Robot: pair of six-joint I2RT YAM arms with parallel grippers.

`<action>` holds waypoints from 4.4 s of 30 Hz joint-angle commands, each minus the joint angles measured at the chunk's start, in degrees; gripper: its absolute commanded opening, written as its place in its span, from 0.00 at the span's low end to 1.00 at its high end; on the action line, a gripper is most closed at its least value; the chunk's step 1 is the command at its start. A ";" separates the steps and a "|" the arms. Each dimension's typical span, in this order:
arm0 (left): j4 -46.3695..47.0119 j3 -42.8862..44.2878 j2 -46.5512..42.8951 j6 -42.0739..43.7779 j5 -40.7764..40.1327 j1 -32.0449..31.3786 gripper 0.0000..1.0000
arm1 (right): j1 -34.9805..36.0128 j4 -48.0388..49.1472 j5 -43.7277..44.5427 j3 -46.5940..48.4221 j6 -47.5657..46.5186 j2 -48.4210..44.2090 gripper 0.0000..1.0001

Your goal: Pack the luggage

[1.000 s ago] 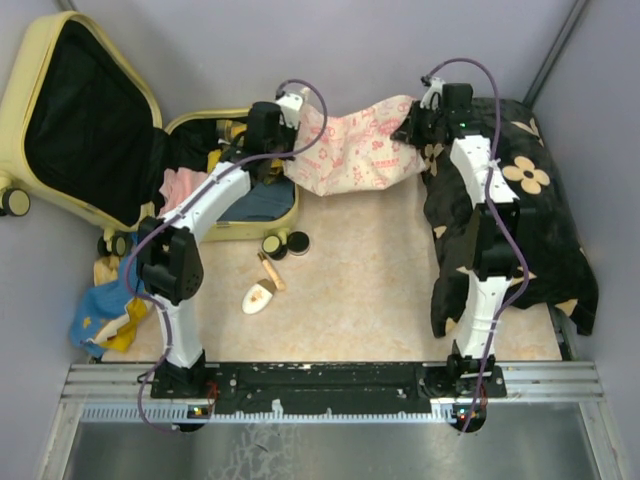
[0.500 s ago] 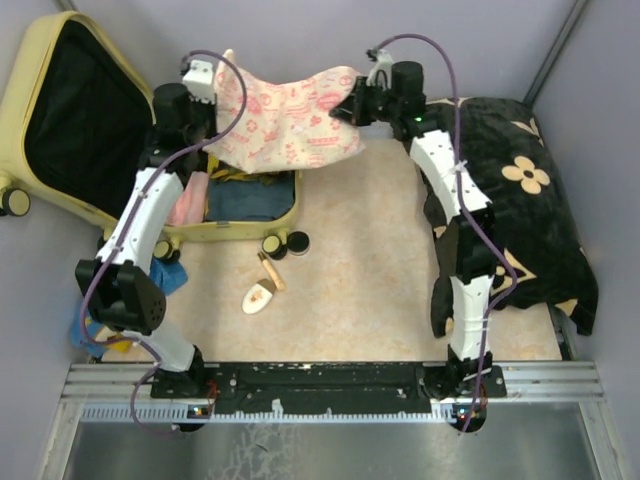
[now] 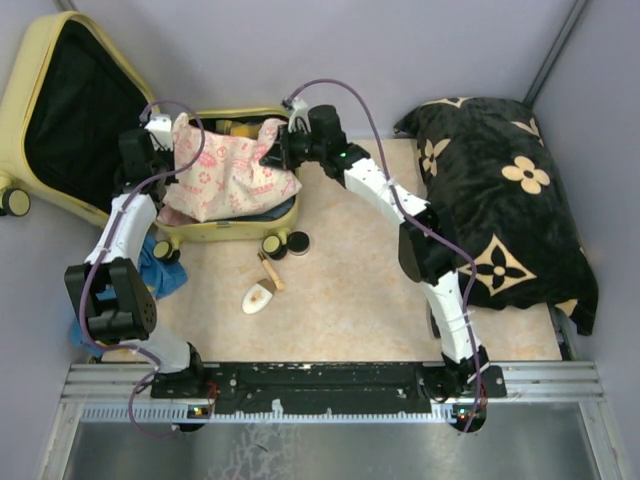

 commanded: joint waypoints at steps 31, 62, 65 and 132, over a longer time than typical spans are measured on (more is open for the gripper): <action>0.64 6.42 22.53 6.15 1.88 6.13 0.10 | 1.72 1.84 11.73 -7.06 -11.17 3.99 0.25; -14.32 39.69 30.55 20.02 54.25 -15.92 0.53 | -14.57 -6.17 3.74 -10.18 -8.67 -9.76 0.59; -15.68 42.29 35.42 22.58 51.55 -17.44 0.49 | -15.96 -6.70 4.84 -12.27 -9.18 -11.27 0.59; -48.84 -15.99 -16.93 49.65 40.58 -14.08 0.92 | -18.88 -4.46 2.32 -26.47 -15.77 -18.05 0.94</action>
